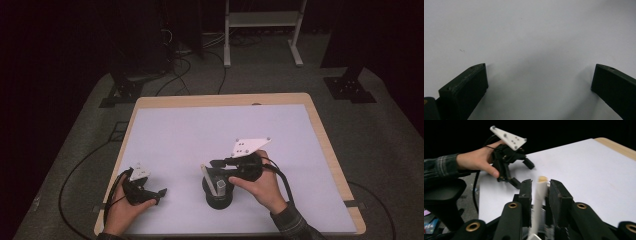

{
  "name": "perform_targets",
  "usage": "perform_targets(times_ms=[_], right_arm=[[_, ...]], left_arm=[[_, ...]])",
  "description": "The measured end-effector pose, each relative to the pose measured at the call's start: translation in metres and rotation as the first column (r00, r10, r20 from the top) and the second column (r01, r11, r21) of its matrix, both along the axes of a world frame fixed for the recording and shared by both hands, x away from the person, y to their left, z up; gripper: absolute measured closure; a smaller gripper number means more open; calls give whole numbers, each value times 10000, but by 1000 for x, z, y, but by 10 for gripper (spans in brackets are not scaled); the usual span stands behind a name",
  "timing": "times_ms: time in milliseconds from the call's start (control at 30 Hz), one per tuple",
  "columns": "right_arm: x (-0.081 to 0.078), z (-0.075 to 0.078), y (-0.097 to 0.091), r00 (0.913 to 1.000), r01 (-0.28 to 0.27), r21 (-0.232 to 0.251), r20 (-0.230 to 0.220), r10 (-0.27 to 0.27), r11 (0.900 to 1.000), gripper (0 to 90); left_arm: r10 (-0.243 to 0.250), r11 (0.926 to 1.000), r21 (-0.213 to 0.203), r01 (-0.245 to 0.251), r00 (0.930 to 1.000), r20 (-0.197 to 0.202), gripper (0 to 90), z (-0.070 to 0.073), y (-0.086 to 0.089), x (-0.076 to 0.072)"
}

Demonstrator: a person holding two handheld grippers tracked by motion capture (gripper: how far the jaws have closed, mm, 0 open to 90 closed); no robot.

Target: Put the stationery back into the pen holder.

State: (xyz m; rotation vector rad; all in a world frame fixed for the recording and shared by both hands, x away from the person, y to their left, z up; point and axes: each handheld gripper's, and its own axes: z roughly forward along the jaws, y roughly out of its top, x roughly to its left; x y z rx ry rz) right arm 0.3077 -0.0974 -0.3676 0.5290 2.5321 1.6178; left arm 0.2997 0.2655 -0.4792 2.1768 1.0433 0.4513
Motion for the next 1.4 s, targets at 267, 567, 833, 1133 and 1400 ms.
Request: perform_targets(times_ms=[267, 567, 833, 1133, 1400], right_arm=[[7, 2, -25, 9948, 1005, -22, 163, -1004, 9949, 532], [15, -6, -58, 9547, 2954, -701, 596, -2916, 9528, 289], [17, -20, -85, 9263, 3768, -1180, 528, -3731, 9187, 240], [14, -39, -110, 8998, 4344, -1751, 405, -4344, 8835, 200], [7, -58, -135, 8889, 4514, -2058, 177, -4578, 8683, 194]], left_arm=[[-8, 10000, 5, 8, 10000, -8, 0, 0, 0, 0], [19, 10000, -49, -19, 10000, 9, 0, 0, 0, 0], [19, 10000, -43, -19, 10000, 16, 0, 0, 0, 0], [14, 10000, -26, -14, 10000, 29, 0, 0, 0, 0], [16, 10000, -29, -16, 10000, 31, 0, 0, 0, 0]])
